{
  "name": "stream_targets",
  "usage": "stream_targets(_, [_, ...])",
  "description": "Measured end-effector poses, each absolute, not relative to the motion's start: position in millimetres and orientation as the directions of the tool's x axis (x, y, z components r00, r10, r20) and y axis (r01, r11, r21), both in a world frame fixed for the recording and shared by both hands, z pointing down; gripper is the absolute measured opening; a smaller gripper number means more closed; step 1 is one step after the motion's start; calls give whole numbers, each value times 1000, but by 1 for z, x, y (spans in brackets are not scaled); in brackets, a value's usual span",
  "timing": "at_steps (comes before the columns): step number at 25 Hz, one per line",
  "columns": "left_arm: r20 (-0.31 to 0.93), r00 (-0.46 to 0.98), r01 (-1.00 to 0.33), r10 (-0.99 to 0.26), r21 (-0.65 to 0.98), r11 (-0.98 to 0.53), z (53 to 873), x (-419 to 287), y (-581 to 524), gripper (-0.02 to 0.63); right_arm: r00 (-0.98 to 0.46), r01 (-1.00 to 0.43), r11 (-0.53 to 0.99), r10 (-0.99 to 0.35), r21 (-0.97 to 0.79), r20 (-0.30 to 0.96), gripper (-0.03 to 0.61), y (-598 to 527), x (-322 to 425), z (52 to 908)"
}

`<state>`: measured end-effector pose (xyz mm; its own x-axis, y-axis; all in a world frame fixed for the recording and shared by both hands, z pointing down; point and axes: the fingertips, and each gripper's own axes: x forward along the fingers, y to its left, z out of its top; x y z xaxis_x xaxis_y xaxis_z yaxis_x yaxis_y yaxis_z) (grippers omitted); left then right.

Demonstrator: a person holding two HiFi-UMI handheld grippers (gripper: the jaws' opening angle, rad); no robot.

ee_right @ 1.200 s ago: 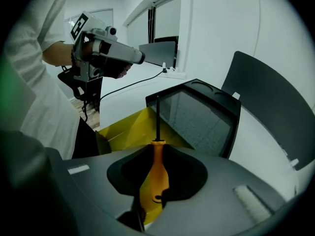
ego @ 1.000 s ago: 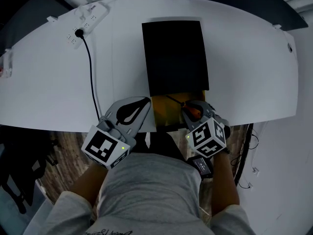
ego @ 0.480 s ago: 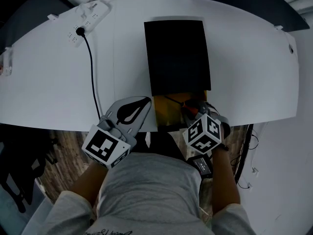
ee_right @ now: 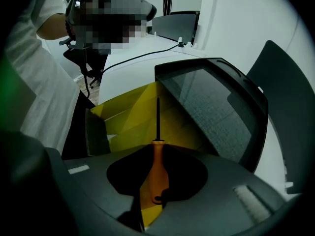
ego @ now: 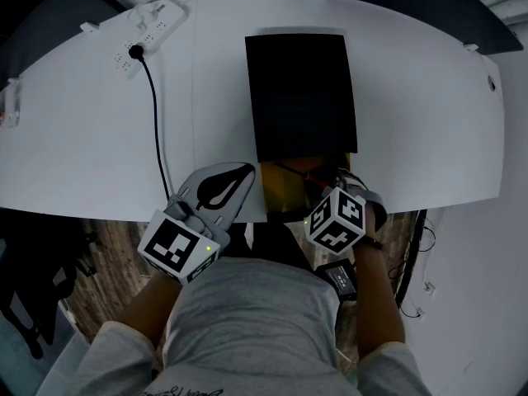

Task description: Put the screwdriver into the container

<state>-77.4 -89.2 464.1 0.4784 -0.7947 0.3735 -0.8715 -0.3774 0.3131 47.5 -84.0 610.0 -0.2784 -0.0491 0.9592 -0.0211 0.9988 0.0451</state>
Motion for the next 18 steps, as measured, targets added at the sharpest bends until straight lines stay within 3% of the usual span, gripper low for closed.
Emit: stream_targets(18, [376,473,-874,-797,318,-368,466,-86,-89,0,-217,18,1000,-21,25,976,89,-82,46,617])
